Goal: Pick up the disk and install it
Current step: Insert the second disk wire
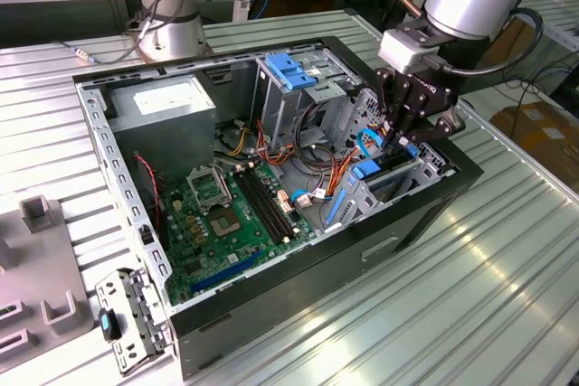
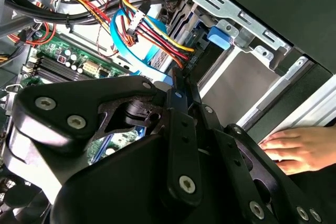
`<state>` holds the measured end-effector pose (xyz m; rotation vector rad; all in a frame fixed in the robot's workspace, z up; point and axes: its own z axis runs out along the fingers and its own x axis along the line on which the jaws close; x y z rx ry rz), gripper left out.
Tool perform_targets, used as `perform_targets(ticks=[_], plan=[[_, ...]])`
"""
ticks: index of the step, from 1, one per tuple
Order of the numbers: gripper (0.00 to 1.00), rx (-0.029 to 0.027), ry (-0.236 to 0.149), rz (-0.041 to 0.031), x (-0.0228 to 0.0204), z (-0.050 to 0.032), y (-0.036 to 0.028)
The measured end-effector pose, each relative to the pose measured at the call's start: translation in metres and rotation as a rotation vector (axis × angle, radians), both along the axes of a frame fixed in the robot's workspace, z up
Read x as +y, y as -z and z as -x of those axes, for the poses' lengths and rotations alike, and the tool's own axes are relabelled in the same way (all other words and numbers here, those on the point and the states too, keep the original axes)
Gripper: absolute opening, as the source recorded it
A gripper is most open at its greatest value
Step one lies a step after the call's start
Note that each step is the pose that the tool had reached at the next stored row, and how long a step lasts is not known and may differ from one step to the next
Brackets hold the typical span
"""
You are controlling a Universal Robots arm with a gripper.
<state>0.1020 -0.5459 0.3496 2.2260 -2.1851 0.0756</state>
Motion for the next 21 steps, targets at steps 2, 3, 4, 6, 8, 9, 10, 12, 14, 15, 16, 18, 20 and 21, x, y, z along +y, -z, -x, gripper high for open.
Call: perform_targets(ticks=[2,3,4,6,8,9,10,12,14,15,16,18,20,21], plan=[[0.16,-0.0036,0.000,-0.0029,-0.0002,0.0005,0.0002],[0.16,-0.0083,0.000,-0.0039,-0.0002,0.0006,0.0002],[0.16,-0.0137,0.000,-0.0047,-0.0006,0.0008,0.0002],[0.16,-0.0178,0.000,-0.0061,-0.0011,0.0013,0.0003],[0.16,-0.0184,0.000,-0.0078,-0.0016,0.0016,0.0006],[0.16,-0.0185,0.000,-0.0084,-0.0020,0.0018,0.0007],[0.16,-0.0185,0.000,-0.0091,-0.0023,0.0020,0.0010],[0.16,-0.0185,0.000,-0.0109,-0.0029,0.0022,0.0020],[0.16,-0.0185,0.000,-0.0117,-0.0033,0.0023,0.0025],[0.16,-0.0185,0.000,-0.0129,-0.0035,0.0024,0.0030],[0.16,-0.0185,0.000,-0.0156,-0.0037,0.0024,0.0035],[0.16,-0.0187,0.000,-0.0171,-0.0037,0.0024,0.0038],[0.16,-0.0226,0.000,-0.0176,-0.0037,0.0024,0.0038],[0.16,-0.0243,0.000,-0.0175,-0.0037,0.0024,0.0037]])
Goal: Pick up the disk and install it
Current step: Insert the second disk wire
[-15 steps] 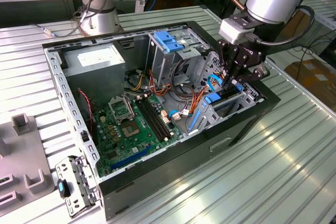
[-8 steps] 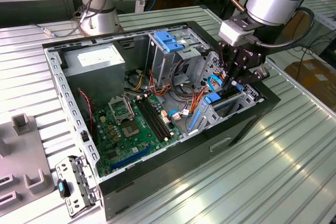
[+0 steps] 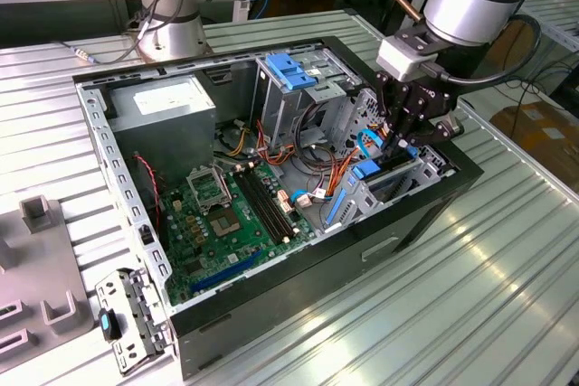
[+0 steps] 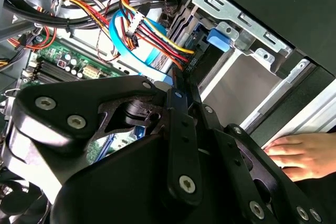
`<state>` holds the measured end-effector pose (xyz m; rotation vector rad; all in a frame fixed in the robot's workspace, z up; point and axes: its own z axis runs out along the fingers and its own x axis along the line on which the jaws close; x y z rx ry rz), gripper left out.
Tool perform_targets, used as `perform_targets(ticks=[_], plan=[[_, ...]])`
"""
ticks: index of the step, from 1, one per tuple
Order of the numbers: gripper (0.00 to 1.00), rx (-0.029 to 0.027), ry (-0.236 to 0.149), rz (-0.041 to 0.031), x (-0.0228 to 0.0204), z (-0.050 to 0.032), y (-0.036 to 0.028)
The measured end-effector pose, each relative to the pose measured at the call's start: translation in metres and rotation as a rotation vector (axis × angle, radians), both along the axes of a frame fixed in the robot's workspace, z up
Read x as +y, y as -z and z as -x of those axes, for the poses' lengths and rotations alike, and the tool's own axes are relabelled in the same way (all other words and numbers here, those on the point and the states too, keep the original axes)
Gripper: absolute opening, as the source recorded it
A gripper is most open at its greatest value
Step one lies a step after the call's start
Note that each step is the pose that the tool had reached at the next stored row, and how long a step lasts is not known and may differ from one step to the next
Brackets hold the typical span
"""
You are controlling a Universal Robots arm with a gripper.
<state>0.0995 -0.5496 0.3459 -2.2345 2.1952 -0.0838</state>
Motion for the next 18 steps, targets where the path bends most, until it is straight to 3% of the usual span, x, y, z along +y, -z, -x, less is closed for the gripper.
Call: perform_targets(ticks=[12,18], plan=[[0.16,-0.0004,0.000,-0.0180,-0.0007,0.0000,0.0071],[0.18,-0.0005,0.000,-0.0184,-0.0010,0.0000,0.0069]])
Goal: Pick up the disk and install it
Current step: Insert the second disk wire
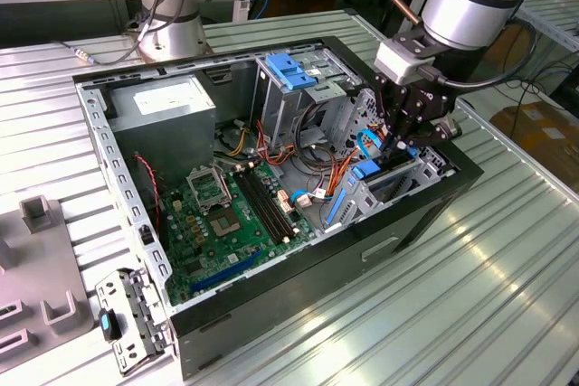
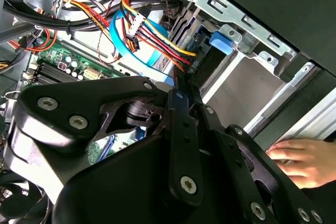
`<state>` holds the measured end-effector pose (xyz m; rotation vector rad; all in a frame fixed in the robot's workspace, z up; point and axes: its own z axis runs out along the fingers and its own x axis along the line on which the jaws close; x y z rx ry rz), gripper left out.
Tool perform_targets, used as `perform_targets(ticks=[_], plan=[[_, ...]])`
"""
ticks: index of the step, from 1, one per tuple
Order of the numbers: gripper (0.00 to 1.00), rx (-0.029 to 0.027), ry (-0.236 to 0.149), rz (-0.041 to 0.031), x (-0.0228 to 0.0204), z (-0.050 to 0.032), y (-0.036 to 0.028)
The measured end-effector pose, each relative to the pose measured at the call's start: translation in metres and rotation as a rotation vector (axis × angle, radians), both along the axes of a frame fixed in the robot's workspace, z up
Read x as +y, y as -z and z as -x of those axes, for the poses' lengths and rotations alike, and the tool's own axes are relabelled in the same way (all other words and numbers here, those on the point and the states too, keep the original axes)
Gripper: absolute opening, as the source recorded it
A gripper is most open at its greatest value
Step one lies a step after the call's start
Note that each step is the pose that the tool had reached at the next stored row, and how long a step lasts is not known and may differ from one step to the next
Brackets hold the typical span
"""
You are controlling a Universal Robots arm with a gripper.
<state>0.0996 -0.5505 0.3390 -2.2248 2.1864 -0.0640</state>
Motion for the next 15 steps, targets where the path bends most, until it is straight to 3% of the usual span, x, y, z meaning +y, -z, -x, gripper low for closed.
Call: perform_targets(ticks=[1,2,6,10,12,15], plan=[[0.18,-0.0001,0.000,-0.0009,0.0001,0.0000,-0.0009],[0.24,-0.0002,0.000,-0.0026,0.0001,-0.0001,-0.0032],[0.24,0.0000,0.000,-0.0005,0.0000,-0.0002,-0.0141],[0.22,0.0001,0.000,-0.0005,0.0000,-0.0002,-0.0151],[0.11,0.0001,0.000,-0.0004,0.0000,-0.0002,-0.0151],[0.11,0.0001,0.000,-0.0004,0.0000,-0.0002,-0.0152]])
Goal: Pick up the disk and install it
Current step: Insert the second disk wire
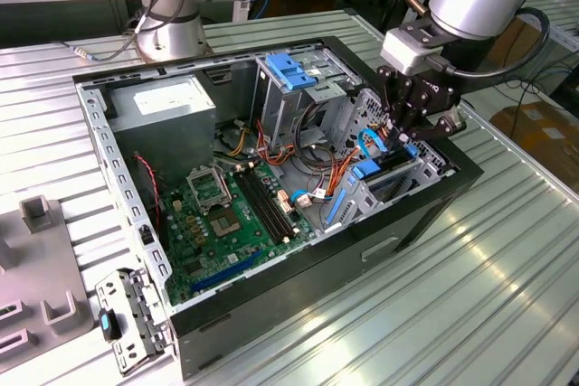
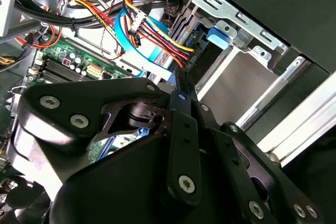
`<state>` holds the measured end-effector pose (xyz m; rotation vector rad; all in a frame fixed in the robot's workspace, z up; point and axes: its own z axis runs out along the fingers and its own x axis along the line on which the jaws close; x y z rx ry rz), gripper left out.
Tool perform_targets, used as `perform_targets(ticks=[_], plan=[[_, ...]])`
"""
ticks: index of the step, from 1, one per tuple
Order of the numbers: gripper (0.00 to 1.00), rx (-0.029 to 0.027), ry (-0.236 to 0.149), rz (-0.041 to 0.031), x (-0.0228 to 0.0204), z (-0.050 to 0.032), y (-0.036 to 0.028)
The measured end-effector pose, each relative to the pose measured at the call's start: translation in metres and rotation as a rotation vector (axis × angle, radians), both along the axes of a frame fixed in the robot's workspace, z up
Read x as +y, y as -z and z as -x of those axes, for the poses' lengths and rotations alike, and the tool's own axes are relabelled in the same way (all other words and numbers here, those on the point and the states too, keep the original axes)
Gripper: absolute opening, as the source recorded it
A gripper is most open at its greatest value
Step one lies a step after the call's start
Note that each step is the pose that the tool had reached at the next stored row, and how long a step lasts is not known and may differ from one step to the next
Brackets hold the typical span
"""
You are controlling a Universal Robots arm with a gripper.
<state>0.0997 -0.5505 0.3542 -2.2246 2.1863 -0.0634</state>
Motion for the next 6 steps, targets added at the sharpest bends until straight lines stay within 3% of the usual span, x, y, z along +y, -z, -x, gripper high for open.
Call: perform_targets(ticks=[6], plan=[[0.11,0.0000,0.000,-0.0002,0.0000,0.0000,0.0000]])
